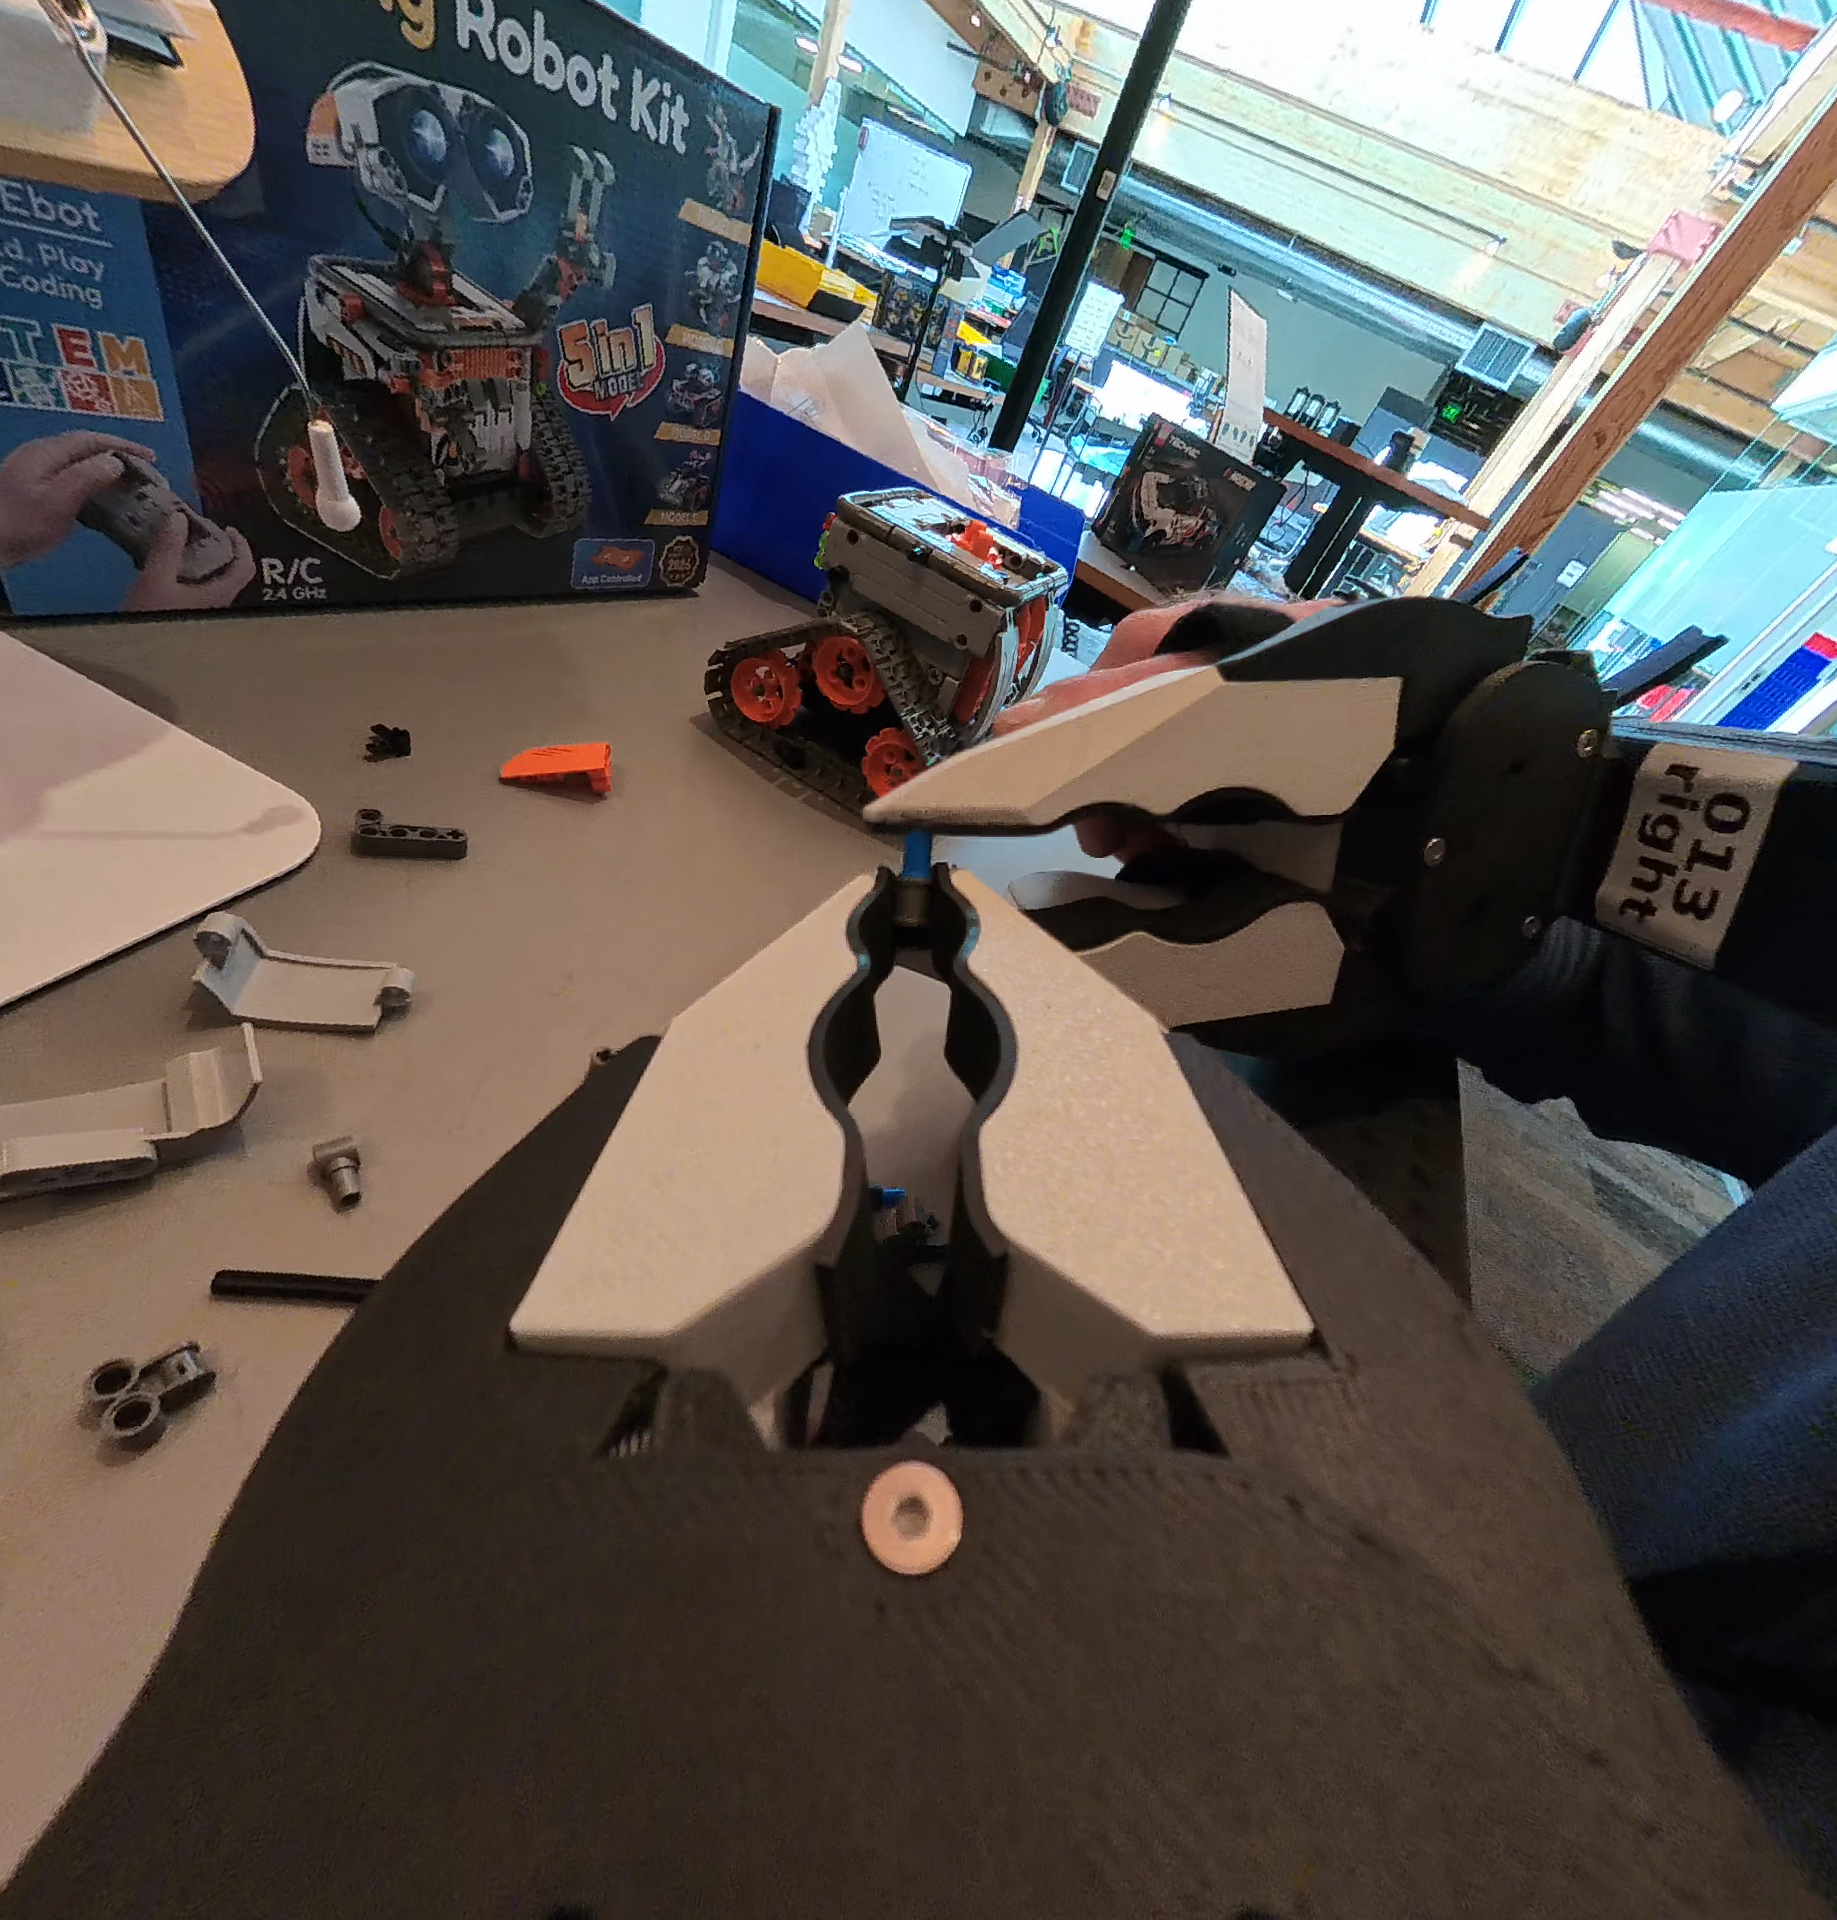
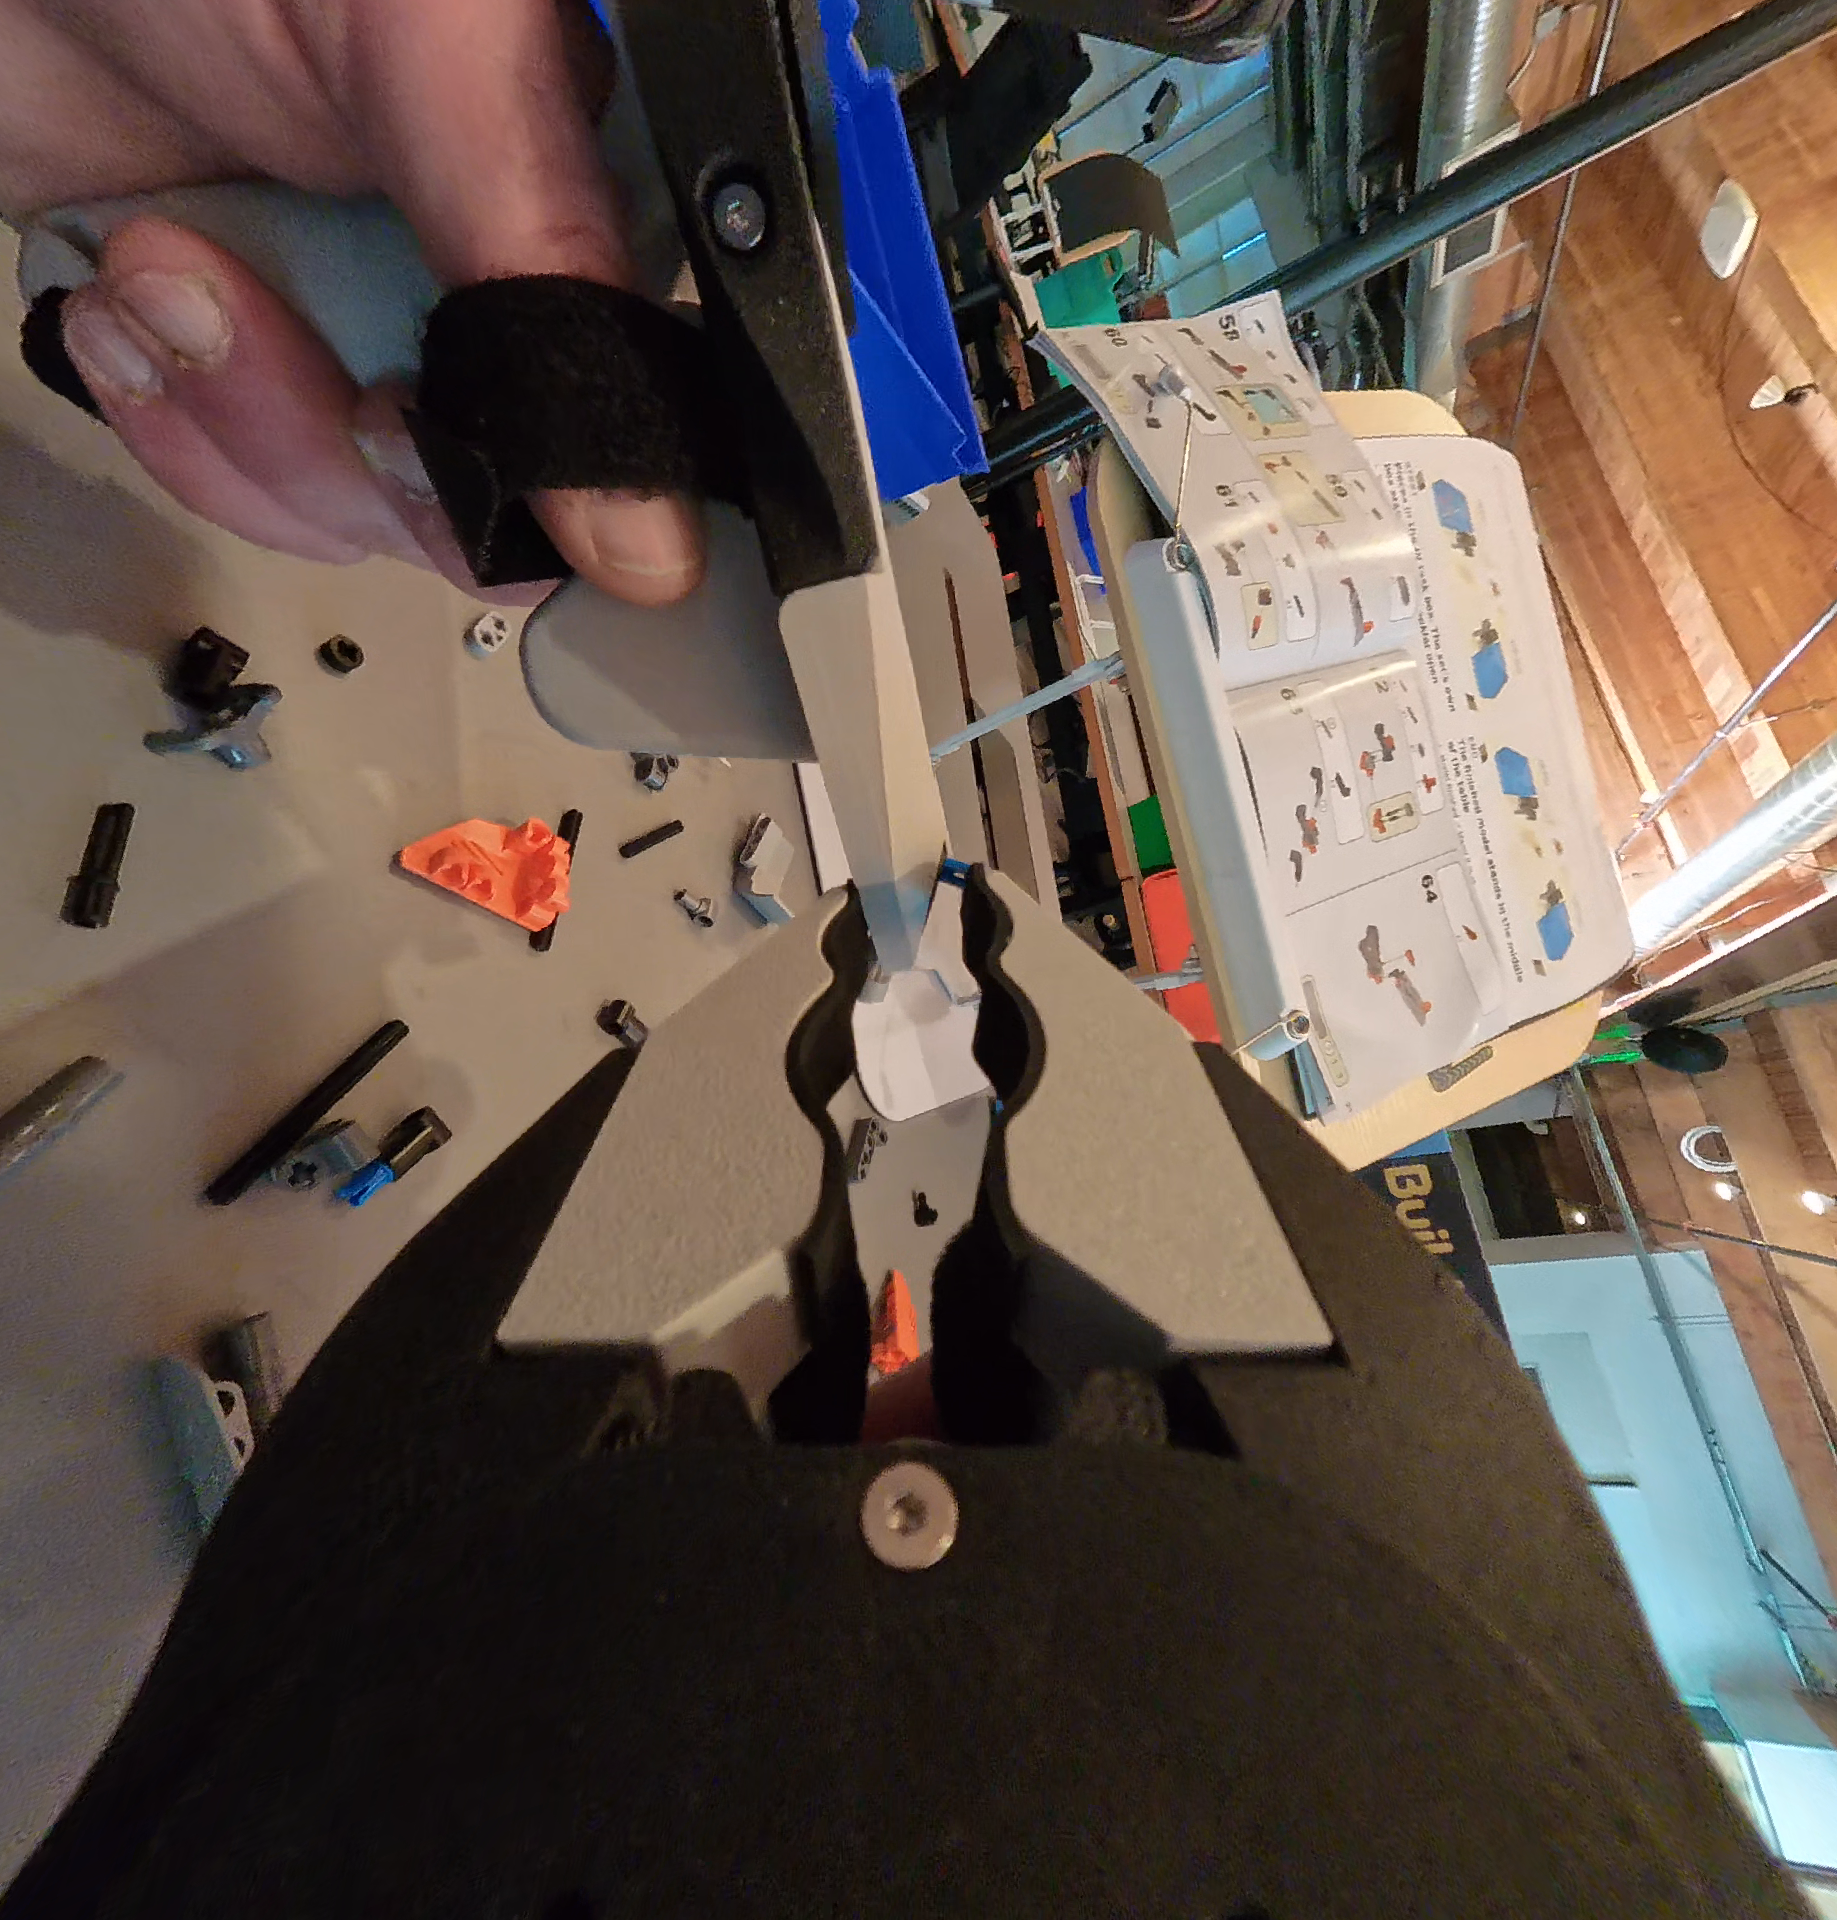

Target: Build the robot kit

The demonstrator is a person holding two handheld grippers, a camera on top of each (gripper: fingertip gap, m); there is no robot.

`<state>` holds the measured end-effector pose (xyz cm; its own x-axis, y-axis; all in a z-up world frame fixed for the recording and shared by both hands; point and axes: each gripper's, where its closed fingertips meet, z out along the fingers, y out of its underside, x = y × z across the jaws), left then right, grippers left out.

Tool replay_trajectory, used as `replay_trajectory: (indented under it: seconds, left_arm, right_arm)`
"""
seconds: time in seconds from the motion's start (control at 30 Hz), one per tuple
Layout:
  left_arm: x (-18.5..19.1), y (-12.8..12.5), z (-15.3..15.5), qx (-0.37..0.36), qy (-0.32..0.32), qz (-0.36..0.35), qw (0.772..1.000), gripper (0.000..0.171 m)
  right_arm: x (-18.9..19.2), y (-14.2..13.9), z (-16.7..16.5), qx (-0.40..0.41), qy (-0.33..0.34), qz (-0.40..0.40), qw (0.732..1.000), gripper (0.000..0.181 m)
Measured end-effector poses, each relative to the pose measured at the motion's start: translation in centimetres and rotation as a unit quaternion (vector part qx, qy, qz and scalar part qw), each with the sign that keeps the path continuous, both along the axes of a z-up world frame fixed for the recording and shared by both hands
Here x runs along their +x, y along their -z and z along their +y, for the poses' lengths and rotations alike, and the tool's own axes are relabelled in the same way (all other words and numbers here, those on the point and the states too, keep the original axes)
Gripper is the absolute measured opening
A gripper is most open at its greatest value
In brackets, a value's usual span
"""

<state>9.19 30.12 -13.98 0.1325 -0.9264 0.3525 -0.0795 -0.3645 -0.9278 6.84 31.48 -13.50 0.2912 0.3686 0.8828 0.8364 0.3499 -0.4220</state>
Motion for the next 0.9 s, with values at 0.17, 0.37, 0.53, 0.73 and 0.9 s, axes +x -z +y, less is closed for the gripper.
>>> replay_trajectory:
  seconds: [0.17,0.37,0.53,0.73,0.9]
  left_arm:
    - [0.1,-0.3,-0.1,-0.004,0.002,-0.010,1.000,0.005]
    - [-0.2,-0.9,-0.3,0.005,0.004,-0.023,1.000,0.005]
    - [-0.7,-2.0,-0.6,-0.020,0.023,-0.060,0.998,0.005]
    - [-1.0,-2.8,-0.6,-0.025,0.020,-0.083,0.996,0.006]
    - [-1.4,-3.3,0.0,-0.033,0.006,-0.100,0.994,0.006]
  right_arm:
    - [0.0,-0.1,0.0,-0.007,-0.007,0.002,1.000,0.016]
    - [0.4,-0.8,-0.3,-0.021,-0.009,0.036,0.999,0.022]
    - [-0.2,-1.1,-0.7,-0.012,-0.022,0.033,0.999,0.008]
    - [-0.5,-1.8,-0.7,-0.021,-0.022,0.052,0.998,0.005]
    - [-0.9,-2.3,-0.2,-0.048,-0.027,0.102,0.993,0.005]
